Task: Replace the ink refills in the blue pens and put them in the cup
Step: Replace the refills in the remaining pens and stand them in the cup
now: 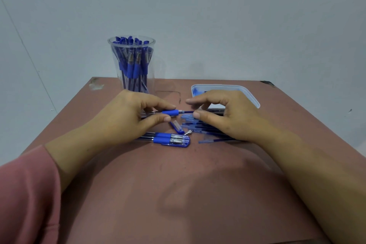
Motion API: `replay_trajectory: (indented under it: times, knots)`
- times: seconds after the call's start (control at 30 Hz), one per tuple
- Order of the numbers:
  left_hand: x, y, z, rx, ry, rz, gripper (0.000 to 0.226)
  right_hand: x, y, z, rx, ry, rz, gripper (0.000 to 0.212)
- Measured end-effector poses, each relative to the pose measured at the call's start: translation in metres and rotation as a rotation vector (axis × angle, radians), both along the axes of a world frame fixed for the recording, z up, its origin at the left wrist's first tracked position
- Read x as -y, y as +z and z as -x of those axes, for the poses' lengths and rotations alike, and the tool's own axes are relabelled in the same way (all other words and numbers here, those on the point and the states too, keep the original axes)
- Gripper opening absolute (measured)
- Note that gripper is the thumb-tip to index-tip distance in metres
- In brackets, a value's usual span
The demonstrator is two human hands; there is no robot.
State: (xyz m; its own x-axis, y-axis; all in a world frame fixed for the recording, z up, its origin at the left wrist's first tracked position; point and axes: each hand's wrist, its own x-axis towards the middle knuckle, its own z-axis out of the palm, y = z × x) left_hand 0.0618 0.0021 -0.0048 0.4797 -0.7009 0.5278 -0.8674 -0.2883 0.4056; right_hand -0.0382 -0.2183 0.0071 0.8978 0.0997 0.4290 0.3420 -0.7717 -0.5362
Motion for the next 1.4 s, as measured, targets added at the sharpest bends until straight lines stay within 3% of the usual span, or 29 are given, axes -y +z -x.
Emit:
replay_trajectory:
  times: [0.4,0.57,0.8,1.1,1.4]
  knots:
    - [0.000,0.000,0.000,0.015,0.000,-0.012,0.029,0.003,-0.003,-0.004,0.002,0.021,0.046,0.022]
    - [-0.002,0.004,-0.002,-0.037,0.037,-0.001,0.029,0.021,0.004,0.002,-0.038,-0.064,0.027,0.025]
    - [-0.004,0.005,-0.002,-0.035,0.080,-0.021,0.024,0.033,0.004,0.002,-0.186,-0.119,0.218,0.017]
    - [-0.001,0.009,0.006,-0.070,0.053,-0.003,0.028,0.030,-0.002,-0.007,-0.148,-0.138,0.407,0.018]
    - [-0.001,0.011,0.007,-0.045,0.040,0.012,0.026,0.045,0.007,-0.006,-0.063,-0.191,0.216,0.014]
